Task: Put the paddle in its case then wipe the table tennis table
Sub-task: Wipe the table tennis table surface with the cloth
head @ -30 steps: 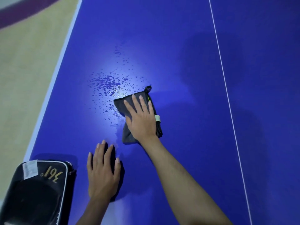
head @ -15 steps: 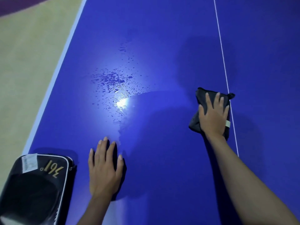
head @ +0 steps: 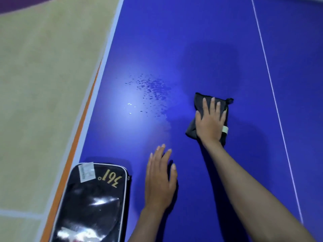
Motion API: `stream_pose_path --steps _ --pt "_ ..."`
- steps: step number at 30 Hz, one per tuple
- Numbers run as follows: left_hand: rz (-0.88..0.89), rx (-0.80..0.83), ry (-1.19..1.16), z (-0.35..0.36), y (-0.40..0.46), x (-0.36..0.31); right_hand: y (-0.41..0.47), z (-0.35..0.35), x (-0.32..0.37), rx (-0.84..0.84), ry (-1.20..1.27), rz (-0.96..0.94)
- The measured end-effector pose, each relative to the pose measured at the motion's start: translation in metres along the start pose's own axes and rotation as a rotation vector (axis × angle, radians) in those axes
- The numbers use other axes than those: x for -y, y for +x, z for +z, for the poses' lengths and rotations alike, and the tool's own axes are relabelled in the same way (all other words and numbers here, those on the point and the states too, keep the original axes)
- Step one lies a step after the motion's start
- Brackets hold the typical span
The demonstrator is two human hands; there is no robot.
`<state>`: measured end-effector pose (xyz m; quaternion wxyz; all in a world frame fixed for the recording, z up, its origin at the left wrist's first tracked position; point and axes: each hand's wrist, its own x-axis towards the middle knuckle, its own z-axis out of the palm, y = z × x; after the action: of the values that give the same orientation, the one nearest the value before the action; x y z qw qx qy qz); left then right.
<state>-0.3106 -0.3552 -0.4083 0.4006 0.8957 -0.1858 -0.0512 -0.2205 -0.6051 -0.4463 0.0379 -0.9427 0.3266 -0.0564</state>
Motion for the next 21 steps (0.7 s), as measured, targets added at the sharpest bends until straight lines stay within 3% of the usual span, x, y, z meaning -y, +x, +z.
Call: stream_pose_path --steps 3,11,16,21 --pt "0.042 -0.048 -0.03 -0.038 0.027 0.0 -0.003 0.006 0.06 -0.018 0.035 -0.035" --pt "-0.149 -0.091 0.173 -0.153 0.079 0.082 -0.026 0.015 0.232 -0.002 0.057 -0.234" --pt "-0.273 -0.057 0.306 -0.19 0.075 0.123 -0.053 0.017 0.345 0.143 0.033 -0.41" --pt "-0.316 -0.063 0.301 -0.196 0.072 0.14 -0.047 0.024 0.364 0.125 0.046 -0.559"
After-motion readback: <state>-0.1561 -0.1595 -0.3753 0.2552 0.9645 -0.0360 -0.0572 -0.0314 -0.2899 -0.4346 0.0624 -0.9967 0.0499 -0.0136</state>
